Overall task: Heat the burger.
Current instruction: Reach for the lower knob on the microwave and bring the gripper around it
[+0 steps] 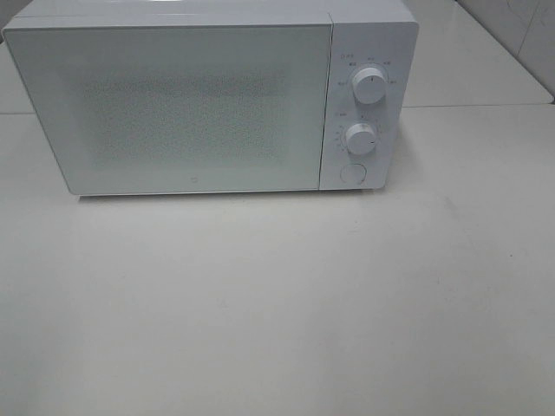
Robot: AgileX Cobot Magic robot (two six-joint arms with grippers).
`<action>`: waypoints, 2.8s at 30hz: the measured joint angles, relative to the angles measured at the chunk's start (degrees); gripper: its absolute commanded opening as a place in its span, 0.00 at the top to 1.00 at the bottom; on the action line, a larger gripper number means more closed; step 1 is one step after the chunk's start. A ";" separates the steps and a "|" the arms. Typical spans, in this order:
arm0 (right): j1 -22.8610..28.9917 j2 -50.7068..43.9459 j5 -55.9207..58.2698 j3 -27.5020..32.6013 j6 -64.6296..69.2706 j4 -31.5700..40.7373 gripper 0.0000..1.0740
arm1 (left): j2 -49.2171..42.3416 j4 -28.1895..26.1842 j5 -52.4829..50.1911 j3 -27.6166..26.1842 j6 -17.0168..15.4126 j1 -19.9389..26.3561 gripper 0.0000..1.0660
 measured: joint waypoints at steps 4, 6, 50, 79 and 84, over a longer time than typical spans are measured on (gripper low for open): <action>0.00 0.00 0.00 -0.23 0.00 0.00 0.29 | 0.00 0.00 0.00 0.00 0.00 0.00 0.07; 0.00 0.52 -0.29 -1.49 0.00 0.00 0.29 | 0.00 0.00 0.00 0.00 0.00 0.00 0.08; 0.00 41.48 -50.08 -2.64 0.00 -2.58 0.29 | 0.00 0.00 0.00 0.00 0.06 0.00 0.08; 8.48 68.41 -92.70 6.30 -21.26 19.88 0.29 | 0.00 0.00 0.00 0.00 0.06 0.00 0.08; 13.29 72.54 -97.52 6.30 -25.27 27.10 0.29 | 0.00 0.00 0.00 0.00 0.06 0.00 0.08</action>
